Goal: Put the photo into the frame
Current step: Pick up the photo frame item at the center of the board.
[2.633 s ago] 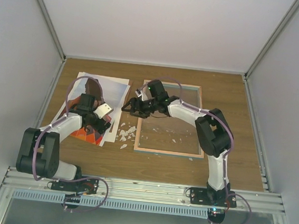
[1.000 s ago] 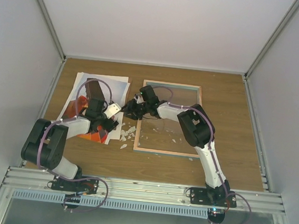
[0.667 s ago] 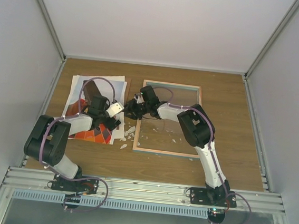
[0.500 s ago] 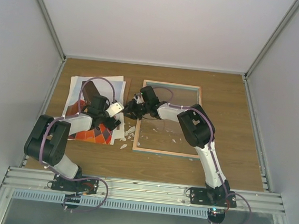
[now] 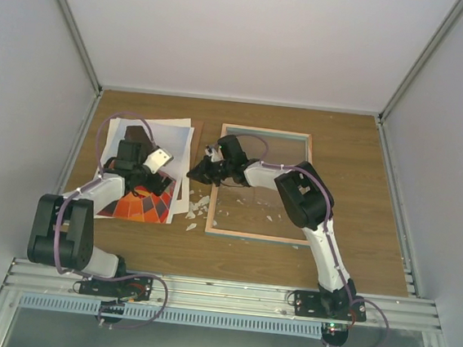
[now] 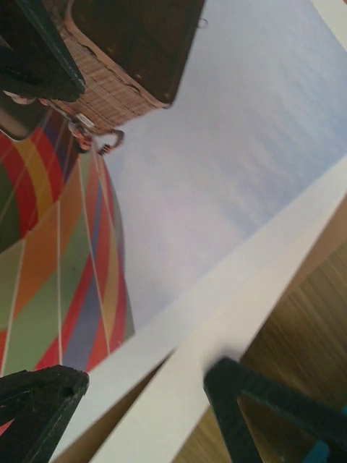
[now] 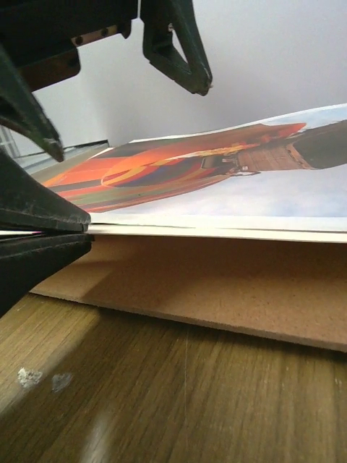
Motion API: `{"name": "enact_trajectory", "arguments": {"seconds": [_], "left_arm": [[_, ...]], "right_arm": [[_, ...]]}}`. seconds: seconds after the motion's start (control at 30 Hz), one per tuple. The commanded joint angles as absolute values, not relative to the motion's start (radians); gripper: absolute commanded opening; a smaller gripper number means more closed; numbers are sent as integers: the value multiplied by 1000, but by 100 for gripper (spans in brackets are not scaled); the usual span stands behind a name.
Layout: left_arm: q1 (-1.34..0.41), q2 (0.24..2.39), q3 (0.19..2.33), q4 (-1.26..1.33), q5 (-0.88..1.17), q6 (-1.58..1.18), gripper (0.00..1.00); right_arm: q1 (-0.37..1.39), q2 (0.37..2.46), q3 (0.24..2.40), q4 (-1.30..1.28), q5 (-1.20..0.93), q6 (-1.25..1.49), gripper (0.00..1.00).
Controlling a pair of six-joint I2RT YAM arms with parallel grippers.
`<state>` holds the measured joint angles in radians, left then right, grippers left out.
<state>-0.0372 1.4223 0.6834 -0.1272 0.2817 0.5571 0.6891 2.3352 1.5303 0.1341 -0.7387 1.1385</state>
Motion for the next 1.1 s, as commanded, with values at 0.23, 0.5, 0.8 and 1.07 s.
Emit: {"name": "enact_trajectory", "arguments": {"seconds": [0.23,0.5,0.8,1.07], "left_arm": [[90,1478,707,-107,226,534,99],[158,1512,719,-76,199,516,99],[236,1484,735,-68,180,508,99],[261,1499,740,-82,207,504,99]], "right_arm": [[679,2260,1537,85,-667,972,1],[676,2139,1615,-57,-595,780,1],[670,1990,1700,-229,-423,593,1],[639,1896,1646,-363,-395,480,1]]}}
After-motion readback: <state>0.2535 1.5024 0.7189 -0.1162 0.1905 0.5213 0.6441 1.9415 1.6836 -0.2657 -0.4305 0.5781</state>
